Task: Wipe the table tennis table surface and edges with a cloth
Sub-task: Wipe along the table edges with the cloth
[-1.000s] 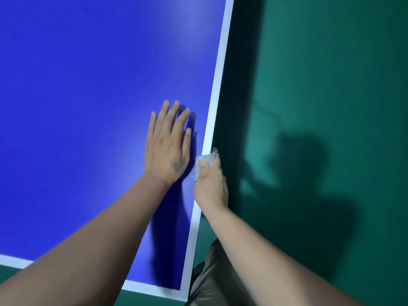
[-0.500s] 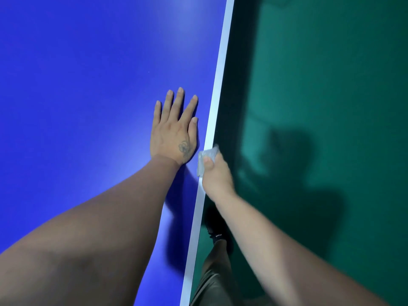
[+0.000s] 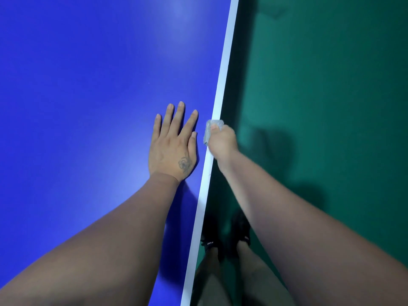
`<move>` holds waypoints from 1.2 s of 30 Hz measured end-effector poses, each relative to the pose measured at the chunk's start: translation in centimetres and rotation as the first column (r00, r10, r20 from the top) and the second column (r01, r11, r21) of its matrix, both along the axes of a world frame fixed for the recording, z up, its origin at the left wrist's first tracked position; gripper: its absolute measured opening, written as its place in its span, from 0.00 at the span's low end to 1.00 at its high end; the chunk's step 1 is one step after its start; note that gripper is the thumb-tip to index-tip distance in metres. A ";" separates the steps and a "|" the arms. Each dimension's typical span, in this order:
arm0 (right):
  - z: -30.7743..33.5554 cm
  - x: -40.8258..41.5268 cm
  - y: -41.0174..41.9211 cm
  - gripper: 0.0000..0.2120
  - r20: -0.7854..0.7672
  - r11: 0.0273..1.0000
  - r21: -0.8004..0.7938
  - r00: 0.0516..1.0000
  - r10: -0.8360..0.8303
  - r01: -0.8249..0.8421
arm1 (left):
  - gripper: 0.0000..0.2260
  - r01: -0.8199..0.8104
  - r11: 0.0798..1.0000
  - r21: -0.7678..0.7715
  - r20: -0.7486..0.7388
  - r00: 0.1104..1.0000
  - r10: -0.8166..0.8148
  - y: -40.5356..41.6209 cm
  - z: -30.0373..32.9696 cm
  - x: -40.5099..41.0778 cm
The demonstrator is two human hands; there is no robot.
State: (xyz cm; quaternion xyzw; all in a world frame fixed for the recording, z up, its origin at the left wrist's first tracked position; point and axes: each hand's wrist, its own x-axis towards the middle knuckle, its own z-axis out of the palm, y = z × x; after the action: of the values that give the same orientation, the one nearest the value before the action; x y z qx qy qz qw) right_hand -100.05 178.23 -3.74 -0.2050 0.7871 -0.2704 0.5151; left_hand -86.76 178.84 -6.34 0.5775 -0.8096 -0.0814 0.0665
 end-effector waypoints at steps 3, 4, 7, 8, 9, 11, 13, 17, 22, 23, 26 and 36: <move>-0.6 -0.4 -1.0 0.10 0.000 1.000 -0.012 1.000 0.016 -0.016 | 0.24 -0.015 1.000 -0.001 -0.031 0.999 0.015 -0.1 0.2 0.0; -1.1 -0.2 -0.3 0.10 -0.020 0.998 -0.048 0.999 0.029 -0.030 | 0.24 -0.015 1.000 -0.003 -0.038 0.999 0.015 -0.2 0.2 -0.1; -1.9 0.5 2.7 0.10 -0.072 0.997 -0.057 0.996 0.057 -0.061 | 0.24 -0.008 1.000 -0.003 -0.032 0.999 0.008 -0.2 0.1 -0.2; -1.9 0.7 3.4 0.13 -0.074 0.997 -0.029 0.995 0.066 -0.068 | 0.24 -0.008 1.000 -0.005 -0.027 1.000 0.008 -0.3 0.0 -0.2; -1.9 0.9 3.8 0.17 -0.079 0.997 -0.005 0.994 0.071 -0.071 | 0.24 -0.006 1.000 -0.005 -0.022 1.000 0.006 -0.3 0.0 -0.2; -2.1 1.2 4.0 0.22 -0.094 0.999 0.003 0.994 0.052 -0.052 | 0.24 -0.004 1.000 -0.002 -0.016 1.000 0.004 -0.4 -0.1 -0.3; -2.4 1.5 3.6 0.22 -0.093 1.000 -0.014 0.996 0.017 -0.019 | 0.24 -0.005 1.000 -0.006 -0.022 1.000 0.005 -0.4 -0.2 -0.3; -2.7 0.6 0.8 0.18 -0.112 0.998 -0.060 0.994 -0.013 0.006 | 0.24 -0.003 1.000 -0.013 -0.034 0.999 0.003 -0.4 -0.3 -0.3; -2.3 -2.9 -7.6 0.12 -0.071 0.992 -0.120 0.997 -0.041 0.032 | 0.24 -0.007 1.000 -0.020 -0.044 0.999 0.006 -0.3 -0.2 -0.4; -2.3 -3.5 -9.0 0.13 -0.050 0.994 -0.104 0.998 -0.039 0.034 | 0.24 -0.007 1.000 -0.023 -0.049 0.999 0.006 -0.4 -0.3 -0.4; -2.2 -4.5 -9.6 0.14 -0.056 0.991 -0.130 0.998 0.035 -0.042 | 0.23 -0.011 0.999 -0.037 -0.057 0.998 0.009 -0.5 -0.3 -0.6; -2.3 -2.4 -2.3 0.24 -0.030 0.986 0.019 0.986 0.164 -0.164 | 0.21 -0.059 0.996 -0.067 -0.107 0.993 0.052 -0.7 0.1 -1.0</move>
State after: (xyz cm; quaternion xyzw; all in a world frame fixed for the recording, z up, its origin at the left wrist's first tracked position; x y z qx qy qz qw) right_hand -102.46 175.94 -6.05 -0.2690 0.7779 -0.2172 0.5247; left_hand -87.79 178.16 -6.22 0.5921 -0.7909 -0.0813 0.1313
